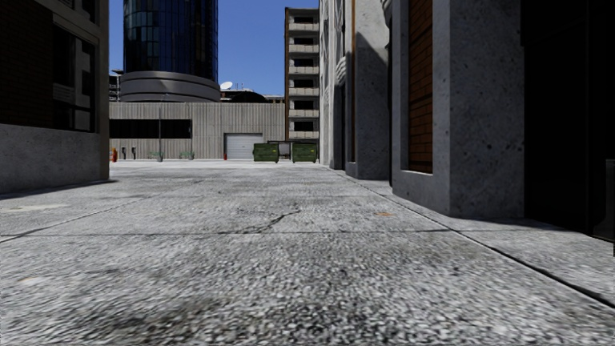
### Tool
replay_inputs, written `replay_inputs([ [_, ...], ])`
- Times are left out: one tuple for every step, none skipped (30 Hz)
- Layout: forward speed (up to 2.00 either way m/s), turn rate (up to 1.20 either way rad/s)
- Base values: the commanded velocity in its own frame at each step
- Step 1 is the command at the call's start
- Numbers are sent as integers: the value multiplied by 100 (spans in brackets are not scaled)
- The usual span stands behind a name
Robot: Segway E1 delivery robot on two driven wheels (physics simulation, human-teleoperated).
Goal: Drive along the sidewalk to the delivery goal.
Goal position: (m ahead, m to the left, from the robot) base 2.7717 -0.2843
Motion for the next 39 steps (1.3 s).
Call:
replay_inputs([
  [164, 0],
  [164, 0],
  [164, 0],
  [164, 0],
  [164, 0],
  [164, 0],
  [164, 0],
  [164, 0],
  [164, 0],
  [164, 0],
  [164, 0],
  [164, 0],
  [164, 0],
  [164, 0],
  [164, -15],
  [164, -15],
  [164, -19],
  [164, -24],
  [164, -26],
  [164, -26],
  [164, -27],
  [164, -27],
  [164, -27],
  [164, -27],
  [164, -27],
  [164, -27],
  [164, -27],
  [164, -27],
  [164, -28],
  [164, -28],
  [164, -29],
  [164, -29],
  [164, -46],
  [164, -56],
  [164, -58],
  [164, -58],
  [164, -52],
  [164, -48],
  [164, -47],
])
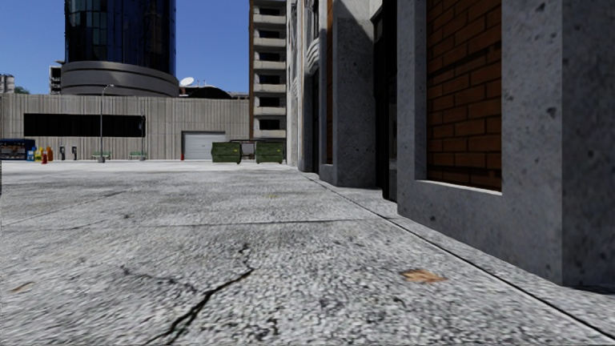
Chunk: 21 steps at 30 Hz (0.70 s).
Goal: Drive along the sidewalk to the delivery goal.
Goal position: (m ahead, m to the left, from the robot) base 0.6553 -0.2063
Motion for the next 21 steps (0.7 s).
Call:
replay_inputs([
  [164, -47],
  [164, -47],
  [164, -45],
  [164, -41],
  [164, -33],
  [164, -33],
  [164, 0],
  [164, 0],
  [164, 0],
  [164, 0],
  [161, 0],
  [156, 0],
  [144, 0],
  [0, 0],
  [0, 0],
  [0, 0],
  [0, 0],
  [0, 0],
  [0, 0],
  [0, 0],
  [0, 0],
])
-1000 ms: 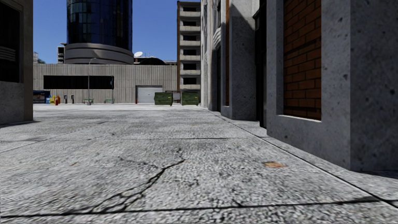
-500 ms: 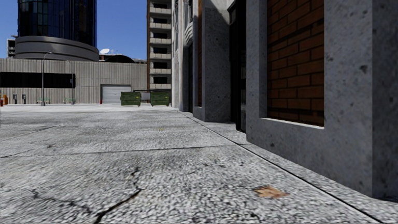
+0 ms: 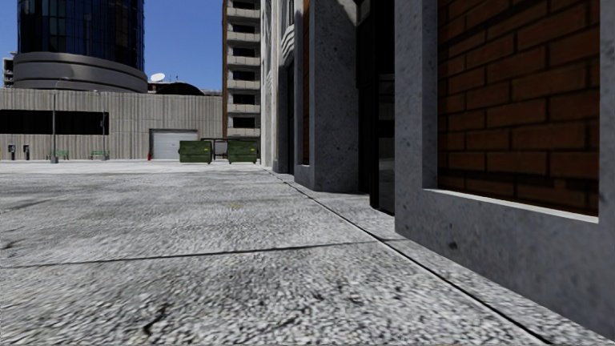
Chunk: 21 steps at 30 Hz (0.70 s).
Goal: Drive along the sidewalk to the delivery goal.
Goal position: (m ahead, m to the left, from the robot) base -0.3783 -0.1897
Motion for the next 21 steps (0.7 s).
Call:
replay_inputs([
  [0, 0],
  [0, 0],
  [0, 0],
  [0, 0],
  [0, 0],
  [0, 0],
  [0, 0],
  [0, 0],
  [0, 0],
  [0, 0],
  [0, 0],
  [0, 0],
  [0, 0],
  [0, 0],
  [0, 0],
  [0, 0],
  [0, 0],
  [0, 0],
  [0, 0],
  [0, 0],
  [0, 0],
])
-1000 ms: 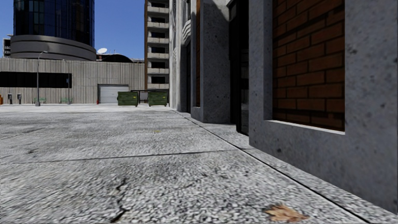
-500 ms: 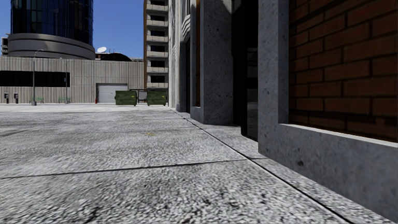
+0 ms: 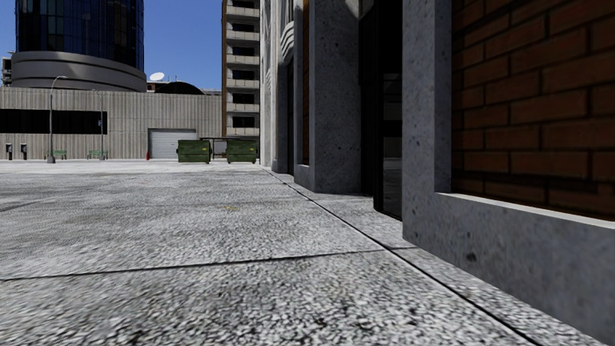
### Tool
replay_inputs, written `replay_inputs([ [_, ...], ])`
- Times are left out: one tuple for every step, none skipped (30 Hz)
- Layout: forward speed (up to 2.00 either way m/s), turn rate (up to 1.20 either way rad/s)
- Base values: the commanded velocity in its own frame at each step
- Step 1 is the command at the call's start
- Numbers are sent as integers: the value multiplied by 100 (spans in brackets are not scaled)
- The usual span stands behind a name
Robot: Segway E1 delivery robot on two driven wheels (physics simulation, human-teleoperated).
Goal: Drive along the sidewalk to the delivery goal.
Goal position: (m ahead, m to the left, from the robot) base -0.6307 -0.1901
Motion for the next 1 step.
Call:
replay_inputs([
  [0, 0],
])
